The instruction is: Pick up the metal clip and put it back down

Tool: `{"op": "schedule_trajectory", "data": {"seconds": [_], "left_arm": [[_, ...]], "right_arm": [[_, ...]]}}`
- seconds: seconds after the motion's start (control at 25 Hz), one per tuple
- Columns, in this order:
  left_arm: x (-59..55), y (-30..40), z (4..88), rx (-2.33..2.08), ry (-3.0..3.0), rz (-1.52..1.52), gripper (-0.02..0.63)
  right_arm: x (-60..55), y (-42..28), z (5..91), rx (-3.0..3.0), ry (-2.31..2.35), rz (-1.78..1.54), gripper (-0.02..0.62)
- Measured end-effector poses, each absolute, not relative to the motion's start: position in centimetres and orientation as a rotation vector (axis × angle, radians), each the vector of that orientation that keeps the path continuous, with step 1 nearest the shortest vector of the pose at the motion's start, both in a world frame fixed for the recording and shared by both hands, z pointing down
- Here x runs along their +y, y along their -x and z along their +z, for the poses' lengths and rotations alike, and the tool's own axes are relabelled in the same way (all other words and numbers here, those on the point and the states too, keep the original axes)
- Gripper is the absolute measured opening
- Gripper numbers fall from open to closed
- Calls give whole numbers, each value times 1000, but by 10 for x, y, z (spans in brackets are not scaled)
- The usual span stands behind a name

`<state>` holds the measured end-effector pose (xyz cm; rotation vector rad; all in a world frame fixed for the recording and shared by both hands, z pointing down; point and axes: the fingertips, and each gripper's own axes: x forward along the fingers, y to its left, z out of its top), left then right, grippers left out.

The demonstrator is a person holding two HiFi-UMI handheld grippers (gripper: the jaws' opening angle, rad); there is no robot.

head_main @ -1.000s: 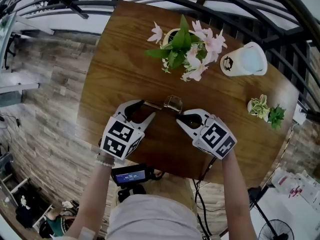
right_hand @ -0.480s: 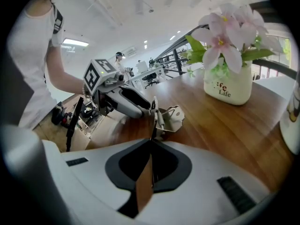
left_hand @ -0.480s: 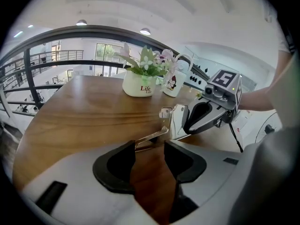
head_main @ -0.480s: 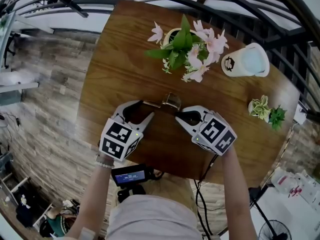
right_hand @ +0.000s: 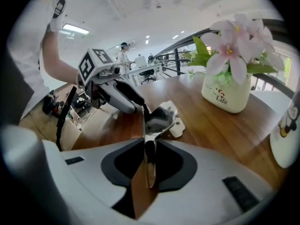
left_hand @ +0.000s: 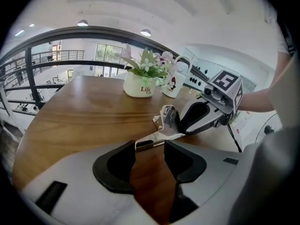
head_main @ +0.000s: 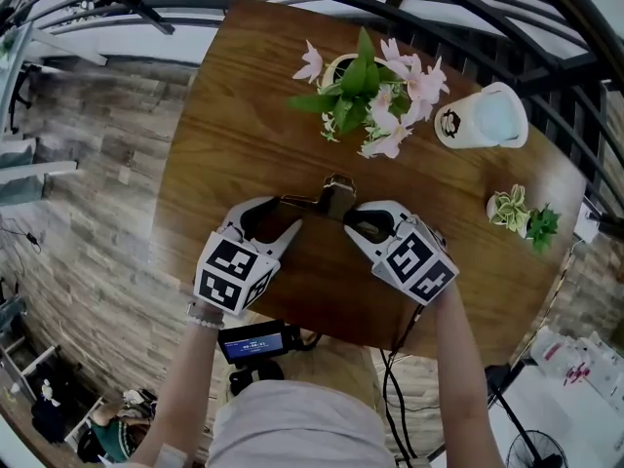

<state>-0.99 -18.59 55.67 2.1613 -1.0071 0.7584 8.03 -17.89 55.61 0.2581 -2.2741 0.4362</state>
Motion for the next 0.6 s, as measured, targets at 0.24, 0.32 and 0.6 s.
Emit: {"op": "schedule_trajectory", "data": {"seconds": [0.24, 0.32, 0.6], "left_arm": [[-185, 10, 551, -1006, -2186, 746, 201], [-184, 11, 547, -1009, -2198, 736, 201], [-183, 14, 526, -1040, -2254, 679, 192]], "right_arm": [[-180, -79, 556, -2246, -293, 363, 166], [-184, -81, 552, -2242, -350, 340, 196], [-201, -95, 523, -2305, -688, 344, 127]]}}
